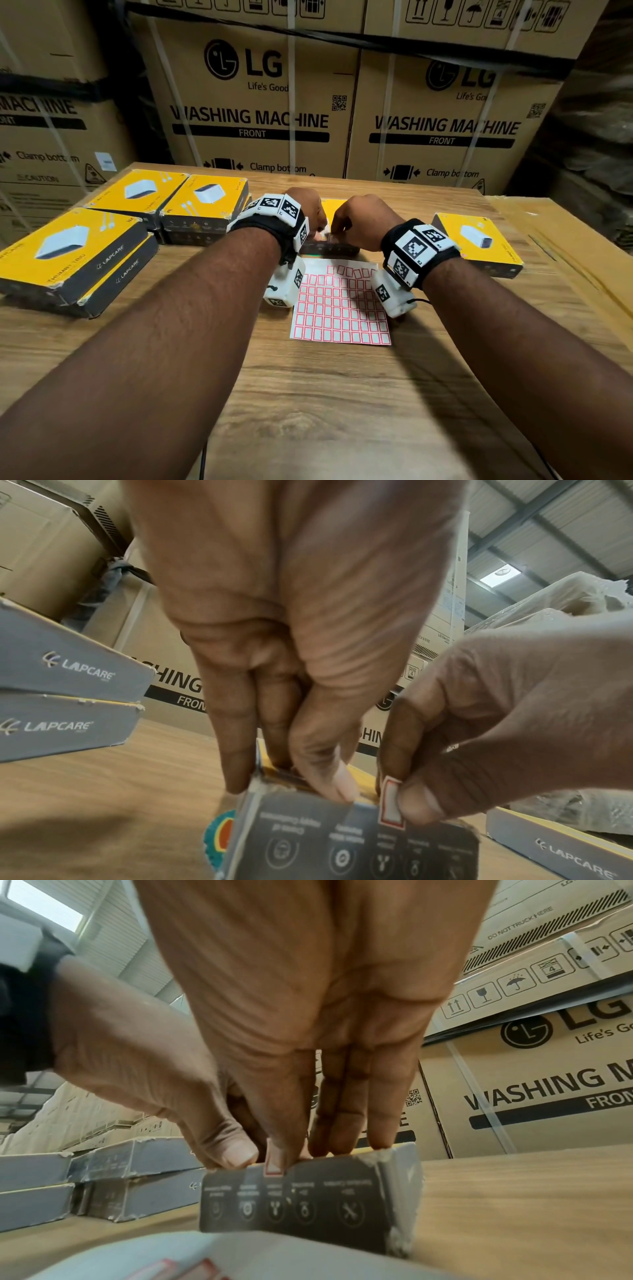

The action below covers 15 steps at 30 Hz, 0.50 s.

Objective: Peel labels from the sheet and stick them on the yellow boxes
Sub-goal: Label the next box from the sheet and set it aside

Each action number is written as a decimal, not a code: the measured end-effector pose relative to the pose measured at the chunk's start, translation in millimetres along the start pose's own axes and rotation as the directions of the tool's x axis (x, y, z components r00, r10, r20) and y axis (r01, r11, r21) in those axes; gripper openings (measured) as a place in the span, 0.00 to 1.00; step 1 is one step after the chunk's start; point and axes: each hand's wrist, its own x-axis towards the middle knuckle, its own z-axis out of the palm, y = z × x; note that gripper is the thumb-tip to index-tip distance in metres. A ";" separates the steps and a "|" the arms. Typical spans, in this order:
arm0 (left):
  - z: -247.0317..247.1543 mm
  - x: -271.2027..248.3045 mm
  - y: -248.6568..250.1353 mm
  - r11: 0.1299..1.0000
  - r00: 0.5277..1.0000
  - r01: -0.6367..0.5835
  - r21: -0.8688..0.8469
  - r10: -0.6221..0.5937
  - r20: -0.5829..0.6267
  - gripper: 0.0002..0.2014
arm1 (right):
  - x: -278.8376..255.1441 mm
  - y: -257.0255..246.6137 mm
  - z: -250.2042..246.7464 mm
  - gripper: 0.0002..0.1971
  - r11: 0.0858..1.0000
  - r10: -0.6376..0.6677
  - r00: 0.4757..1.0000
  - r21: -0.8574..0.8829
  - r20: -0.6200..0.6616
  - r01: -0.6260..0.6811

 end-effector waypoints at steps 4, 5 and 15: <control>0.4 0.1 -1.4 1.000 1.000 0.002 -0.006 -0.002 0.004 0.17 | -0.3 0.4 -0.4 0.05 1.000 0.008 1.000 0.016 0.018 -0.008; 0.3 0.2 -1.3 1.000 1.000 0.002 -0.008 -0.002 0.007 0.18 | -0.7 0.2 -0.9 0.05 1.000 0.001 1.000 0.013 0.023 -0.001; 5.5 1.5 -1.8 0.999 0.999 0.030 -0.044 -0.031 -0.035 0.14 | -3.5 -1.1 -6.3 0.05 1.000 -0.018 0.996 -0.009 0.086 0.019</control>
